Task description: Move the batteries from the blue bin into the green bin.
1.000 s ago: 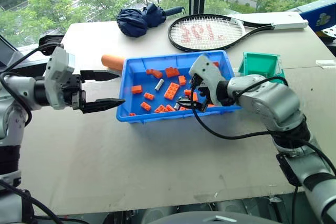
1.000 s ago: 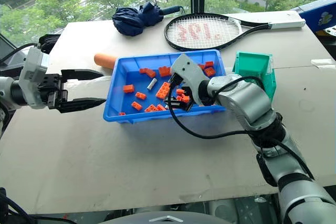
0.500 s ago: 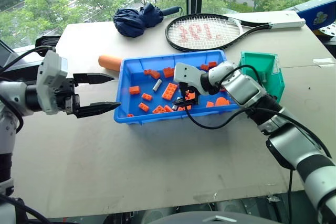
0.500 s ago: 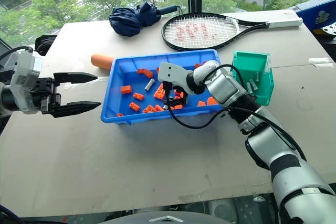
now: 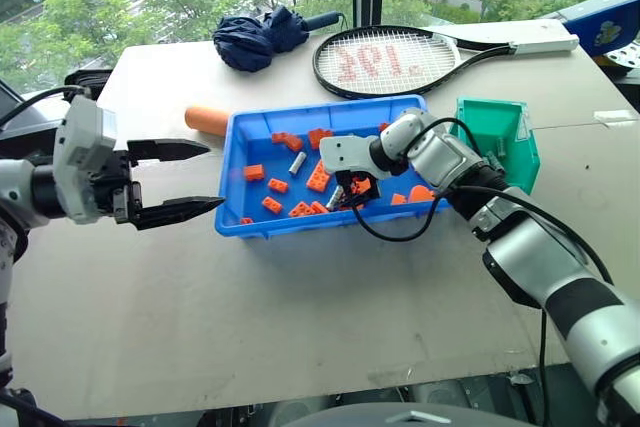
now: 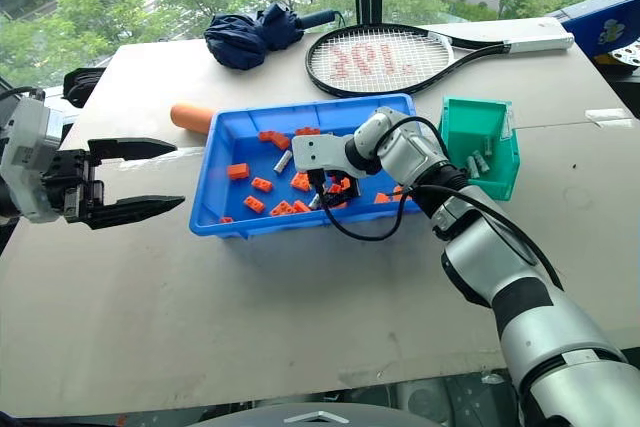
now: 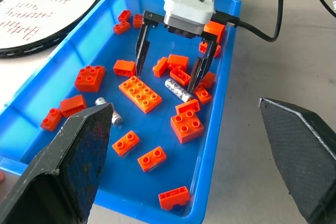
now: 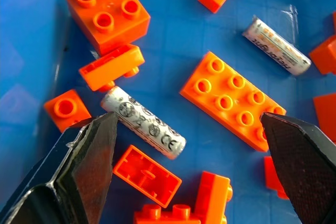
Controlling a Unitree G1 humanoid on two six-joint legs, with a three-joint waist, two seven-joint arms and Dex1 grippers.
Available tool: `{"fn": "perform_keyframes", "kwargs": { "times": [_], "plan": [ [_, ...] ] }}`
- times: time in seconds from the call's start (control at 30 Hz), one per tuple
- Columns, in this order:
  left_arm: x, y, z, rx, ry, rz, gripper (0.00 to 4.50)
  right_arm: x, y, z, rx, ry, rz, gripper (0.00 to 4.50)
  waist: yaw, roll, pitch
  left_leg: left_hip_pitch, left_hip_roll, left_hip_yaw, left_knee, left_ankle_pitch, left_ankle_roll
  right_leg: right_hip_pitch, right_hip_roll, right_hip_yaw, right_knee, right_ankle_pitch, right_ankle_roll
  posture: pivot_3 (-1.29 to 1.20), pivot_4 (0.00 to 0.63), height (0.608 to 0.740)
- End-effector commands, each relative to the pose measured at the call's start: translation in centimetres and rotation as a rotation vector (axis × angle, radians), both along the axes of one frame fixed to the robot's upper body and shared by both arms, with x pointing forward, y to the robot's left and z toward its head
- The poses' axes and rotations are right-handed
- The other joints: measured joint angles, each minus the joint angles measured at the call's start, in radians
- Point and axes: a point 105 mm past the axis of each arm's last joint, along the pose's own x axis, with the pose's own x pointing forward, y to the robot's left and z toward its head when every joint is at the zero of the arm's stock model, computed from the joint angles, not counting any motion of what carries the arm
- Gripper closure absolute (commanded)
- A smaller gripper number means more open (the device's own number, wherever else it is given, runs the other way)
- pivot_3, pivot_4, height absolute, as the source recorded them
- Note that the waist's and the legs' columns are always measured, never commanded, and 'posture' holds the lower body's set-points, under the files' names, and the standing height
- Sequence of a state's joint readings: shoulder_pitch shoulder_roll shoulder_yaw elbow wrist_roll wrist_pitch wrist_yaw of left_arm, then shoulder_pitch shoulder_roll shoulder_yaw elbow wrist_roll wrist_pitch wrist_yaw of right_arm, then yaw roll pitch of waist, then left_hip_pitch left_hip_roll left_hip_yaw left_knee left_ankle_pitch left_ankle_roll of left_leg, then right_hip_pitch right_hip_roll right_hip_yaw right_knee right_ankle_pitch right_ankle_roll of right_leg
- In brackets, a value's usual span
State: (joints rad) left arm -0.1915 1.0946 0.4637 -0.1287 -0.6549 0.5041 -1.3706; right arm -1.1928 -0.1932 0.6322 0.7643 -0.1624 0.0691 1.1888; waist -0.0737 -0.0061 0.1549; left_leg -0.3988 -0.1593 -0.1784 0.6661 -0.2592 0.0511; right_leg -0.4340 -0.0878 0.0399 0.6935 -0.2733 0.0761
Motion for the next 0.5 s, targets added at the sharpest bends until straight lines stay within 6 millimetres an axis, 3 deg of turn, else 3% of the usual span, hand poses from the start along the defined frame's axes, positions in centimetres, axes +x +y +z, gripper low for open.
{"fn": "perform_keyframes", "kwargs": {
  "times": [0.03, 0.17, 0.23, 0.3, 0.33, 0.5],
  "plan": [
    [-0.58, 0.07, 1.32, 0.017, -0.045, 0.003, 0.00, -0.71, 0.30, 0.43, -0.016, 0.022, 0.052, 0.11, 0.000, 0.000, 0.000, 0.000, 0.000, 0.000, 0.000, 0.000, 0.000, 0.000, 0.000, 0.000, 0.000, 0.000, 0.000, 0.00, 0.150, 0.740],
    [-0.86, 0.23, 0.98, 0.029, -0.014, 0.004, 0.00, -0.92, 0.22, 0.29, -0.032, 0.053, 0.050, 0.11, 0.001, 0.000, 0.000, 0.000, 0.000, 0.000, 0.000, 0.000, 0.000, 0.000, 0.000, 0.000, 0.000, 0.000, 0.000, 0.00, 0.150, 0.740],
    [-1.09, 0.38, 0.67, 0.046, 0.004, 0.001, 0.00, -0.89, 0.18, 0.15, -0.039, 0.070, 0.036, 0.63, 0.001, 0.000, 0.000, 0.000, 0.000, 0.000, 0.000, 0.000, 0.000, 0.000, 0.000, 0.000, 0.000, 0.000, 0.000, 0.00, 0.150, 0.740],
    [-1.15, 0.43, 0.62, 0.053, 0.005, 0.001, 0.00, -0.90, 0.14, -0.02, -0.047, 0.081, 0.029, 1.51, 0.000, 0.000, 0.000, 0.000, 0.000, 0.000, 0.000, 0.000, 0.000, 0.000, 0.000, 0.000, 0.000, 0.000, 0.000, 0.00, 0.150, 0.740],
    [-1.14, 0.42, 0.66, 0.053, 0.003, 0.001, 0.00, -0.93, 0.16, -0.06, -0.048, 0.084, 0.030, 1.66, 0.000, 0.000, 0.000, 0.000, 0.000, 0.000, 0.000, 0.000, 0.000, 0.000, 0.000, 0.000, 0.000, 0.000, 0.000, 0.00, 0.150, 0.740],
    [-0.99, 0.20, 0.80, 0.053, -0.004, -0.007, 0.00, -0.99, 0.25, -0.27, -0.059, 0.095, 0.025, 4.18, 0.001, 0.000, 0.000, 0.000, 0.000, 0.000, 0.000, 0.000, -0.001, 0.000, 0.000, 0.000, 0.000, 0.000, 0.000, 0.00, 0.150, 0.740]
  ]
}}
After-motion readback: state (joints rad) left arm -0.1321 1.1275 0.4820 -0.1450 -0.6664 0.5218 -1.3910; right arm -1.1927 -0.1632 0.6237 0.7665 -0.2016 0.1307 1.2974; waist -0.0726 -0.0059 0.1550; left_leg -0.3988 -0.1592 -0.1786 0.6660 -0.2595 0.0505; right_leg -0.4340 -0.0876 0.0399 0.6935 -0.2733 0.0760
